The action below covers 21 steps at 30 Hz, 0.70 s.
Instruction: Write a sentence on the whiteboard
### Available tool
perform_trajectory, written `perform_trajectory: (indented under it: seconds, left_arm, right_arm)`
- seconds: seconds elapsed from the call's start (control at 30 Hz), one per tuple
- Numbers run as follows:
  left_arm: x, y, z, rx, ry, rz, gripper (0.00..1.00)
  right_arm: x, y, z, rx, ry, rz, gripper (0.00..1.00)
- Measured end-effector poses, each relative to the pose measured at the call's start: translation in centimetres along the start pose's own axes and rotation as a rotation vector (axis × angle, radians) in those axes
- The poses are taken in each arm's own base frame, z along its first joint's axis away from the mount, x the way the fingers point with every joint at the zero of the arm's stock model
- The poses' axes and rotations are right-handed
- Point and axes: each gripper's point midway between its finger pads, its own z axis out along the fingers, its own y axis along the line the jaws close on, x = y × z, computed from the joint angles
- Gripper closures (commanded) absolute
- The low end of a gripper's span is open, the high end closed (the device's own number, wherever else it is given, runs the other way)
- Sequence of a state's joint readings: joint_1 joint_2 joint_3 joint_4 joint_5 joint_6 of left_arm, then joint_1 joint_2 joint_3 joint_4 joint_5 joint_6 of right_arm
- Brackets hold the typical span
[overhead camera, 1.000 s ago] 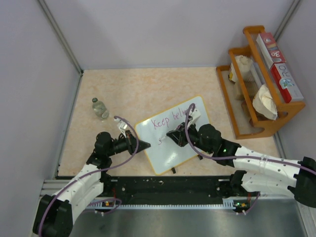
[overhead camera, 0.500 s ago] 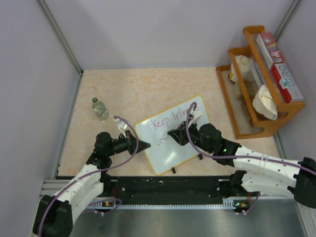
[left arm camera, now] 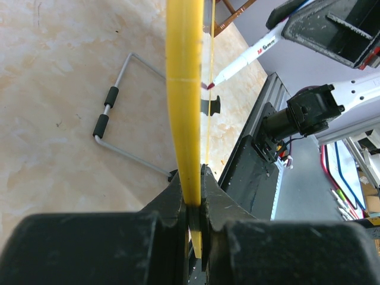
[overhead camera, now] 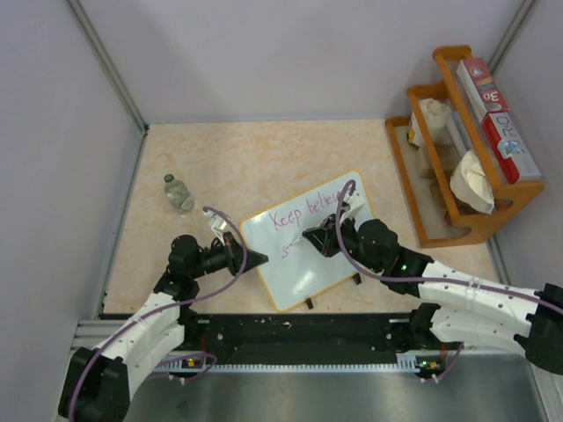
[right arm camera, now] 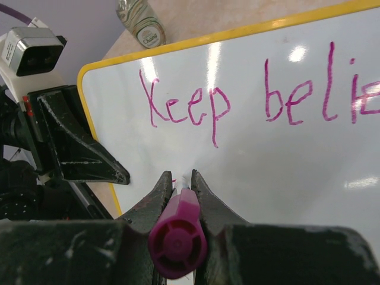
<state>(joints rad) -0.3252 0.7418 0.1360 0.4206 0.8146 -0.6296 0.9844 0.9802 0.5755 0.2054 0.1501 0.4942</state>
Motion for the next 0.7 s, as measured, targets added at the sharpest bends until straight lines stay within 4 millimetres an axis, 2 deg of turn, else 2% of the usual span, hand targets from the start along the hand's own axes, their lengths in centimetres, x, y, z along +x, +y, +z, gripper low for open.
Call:
perform_trajectory:
  seconds: [0.23,0.7]
  left_arm:
    - [0.0,0.0,0.0,-0.001,0.0,-0.001,1.0]
    - [0.0,0.0,0.0,0.001,0.0,0.001,1.0]
  right_arm:
    - [-0.7,-1.4,-0.8,0.039,-0.026,0.007,1.0]
    - [-0.9,-0.9,-0.9,0.013,-0.028,0.007,1.0]
